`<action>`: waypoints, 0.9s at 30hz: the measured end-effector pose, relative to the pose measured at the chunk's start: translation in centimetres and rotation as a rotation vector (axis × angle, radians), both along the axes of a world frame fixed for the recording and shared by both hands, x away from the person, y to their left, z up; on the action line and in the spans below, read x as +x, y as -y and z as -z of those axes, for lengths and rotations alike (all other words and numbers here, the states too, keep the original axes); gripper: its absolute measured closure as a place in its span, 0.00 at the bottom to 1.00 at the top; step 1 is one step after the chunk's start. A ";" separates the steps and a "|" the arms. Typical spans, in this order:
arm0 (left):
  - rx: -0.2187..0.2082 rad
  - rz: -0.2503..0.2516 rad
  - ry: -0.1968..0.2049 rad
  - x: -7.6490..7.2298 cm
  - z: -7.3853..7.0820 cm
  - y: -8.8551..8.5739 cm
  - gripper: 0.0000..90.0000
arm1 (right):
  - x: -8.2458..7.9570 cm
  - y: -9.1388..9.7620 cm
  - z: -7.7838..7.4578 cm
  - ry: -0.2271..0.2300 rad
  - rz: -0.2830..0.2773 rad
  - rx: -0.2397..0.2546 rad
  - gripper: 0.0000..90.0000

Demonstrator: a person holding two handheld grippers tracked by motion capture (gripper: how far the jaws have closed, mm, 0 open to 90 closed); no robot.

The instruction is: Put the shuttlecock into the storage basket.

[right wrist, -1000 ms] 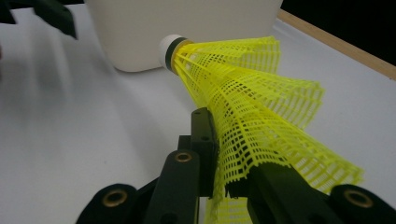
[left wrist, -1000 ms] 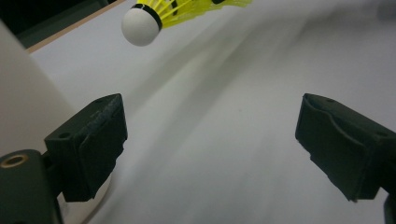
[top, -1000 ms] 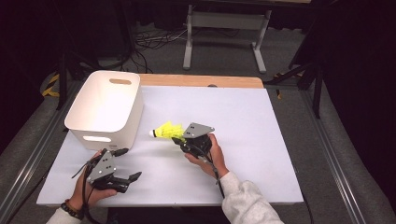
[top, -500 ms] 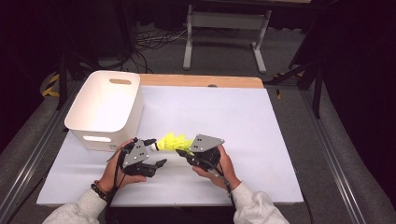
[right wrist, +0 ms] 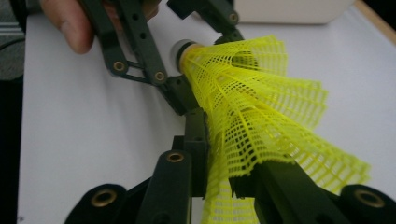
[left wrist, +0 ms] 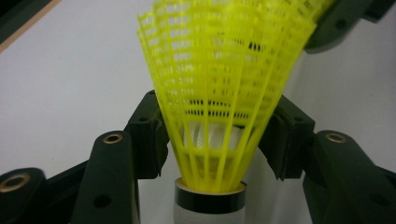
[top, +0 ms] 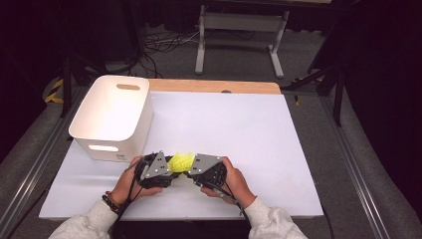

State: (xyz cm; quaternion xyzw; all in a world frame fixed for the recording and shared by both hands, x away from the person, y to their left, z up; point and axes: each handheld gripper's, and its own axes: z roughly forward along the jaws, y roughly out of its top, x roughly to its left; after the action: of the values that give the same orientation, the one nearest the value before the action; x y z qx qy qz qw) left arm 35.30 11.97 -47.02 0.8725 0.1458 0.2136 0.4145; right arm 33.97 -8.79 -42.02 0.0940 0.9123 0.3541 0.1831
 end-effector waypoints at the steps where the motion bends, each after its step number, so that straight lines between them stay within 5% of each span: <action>1: 0.001 0.002 -0.002 0.0 0.1 0.2 0.53 | 0.0 -0.1 0.0 -0.002 -0.007 -0.014 0.88; 6: 0.005 0.000 0.007 0.1 0.1 0.6 0.50 | -0.2 -0.2 -0.2 -0.039 -0.046 -0.003 0.78; 17: -0.072 0.019 0.015 -0.3 0.1 0.4 0.54 | -0.9 -0.1 -1.3 -0.082 -0.112 0.073 0.61; 27: -0.142 0.015 0.052 -0.6 -0.2 -0.1 0.55 | -2.1 -0.2 -2.8 -0.004 -0.110 0.027 0.50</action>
State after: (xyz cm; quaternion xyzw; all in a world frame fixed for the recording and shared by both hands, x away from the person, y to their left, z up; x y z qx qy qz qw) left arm 34.68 12.09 -46.84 0.8362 0.1432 0.2223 0.4805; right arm 31.84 -8.63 -39.20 0.0466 0.9116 0.3756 0.1603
